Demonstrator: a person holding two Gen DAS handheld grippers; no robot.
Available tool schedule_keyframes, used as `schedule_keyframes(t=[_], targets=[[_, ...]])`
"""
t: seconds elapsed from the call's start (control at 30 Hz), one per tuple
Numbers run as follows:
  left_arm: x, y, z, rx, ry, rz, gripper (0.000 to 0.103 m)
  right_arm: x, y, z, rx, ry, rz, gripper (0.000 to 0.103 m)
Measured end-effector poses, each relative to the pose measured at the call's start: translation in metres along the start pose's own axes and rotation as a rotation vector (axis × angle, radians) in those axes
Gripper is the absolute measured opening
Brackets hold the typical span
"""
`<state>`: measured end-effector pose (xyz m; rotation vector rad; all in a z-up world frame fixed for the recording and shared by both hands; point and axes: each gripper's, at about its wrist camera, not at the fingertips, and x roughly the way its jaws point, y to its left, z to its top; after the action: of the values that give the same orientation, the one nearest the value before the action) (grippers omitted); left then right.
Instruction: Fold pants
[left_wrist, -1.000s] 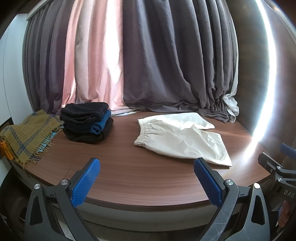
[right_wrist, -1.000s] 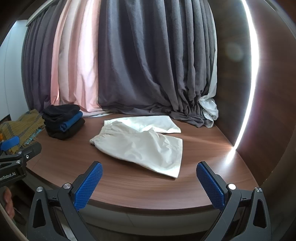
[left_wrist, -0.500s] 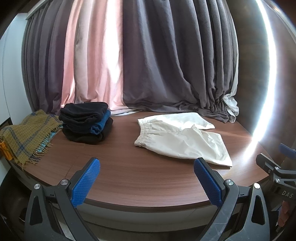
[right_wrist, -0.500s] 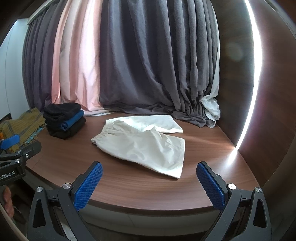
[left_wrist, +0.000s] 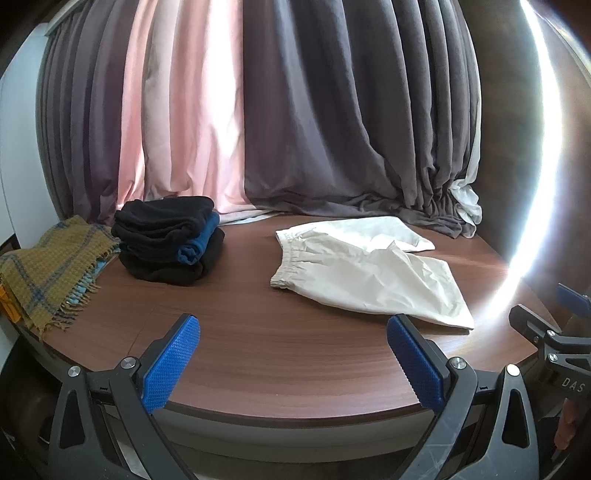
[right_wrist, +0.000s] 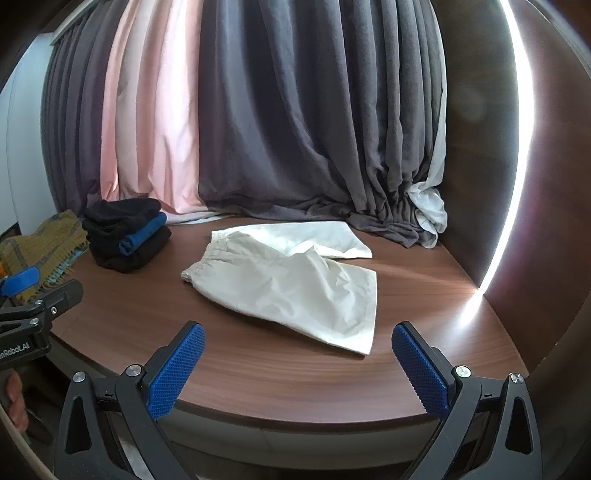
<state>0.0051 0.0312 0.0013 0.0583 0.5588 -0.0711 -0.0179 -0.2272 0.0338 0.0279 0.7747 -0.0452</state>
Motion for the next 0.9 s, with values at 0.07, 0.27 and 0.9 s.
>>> schedule_keyframes(t=[0.07, 0.27, 0.9], targets=[[0.008, 0.003, 0.000, 0.005, 0.006, -0.008, 0.103, 0.007, 0.002, 0.001, -0.001, 0.008, -0.001, 0.102], [0.037, 0.006, 0.000, 0.072, 0.006, -0.033, 0.103, 0.030, 0.014, 0.001, -0.029, 0.030, -0.017, 0.102], [0.169, -0.003, 0.009, 0.332, 0.072, -0.182, 0.097, 0.137, 0.045, 0.010, -0.160, 0.135, -0.112, 0.101]])
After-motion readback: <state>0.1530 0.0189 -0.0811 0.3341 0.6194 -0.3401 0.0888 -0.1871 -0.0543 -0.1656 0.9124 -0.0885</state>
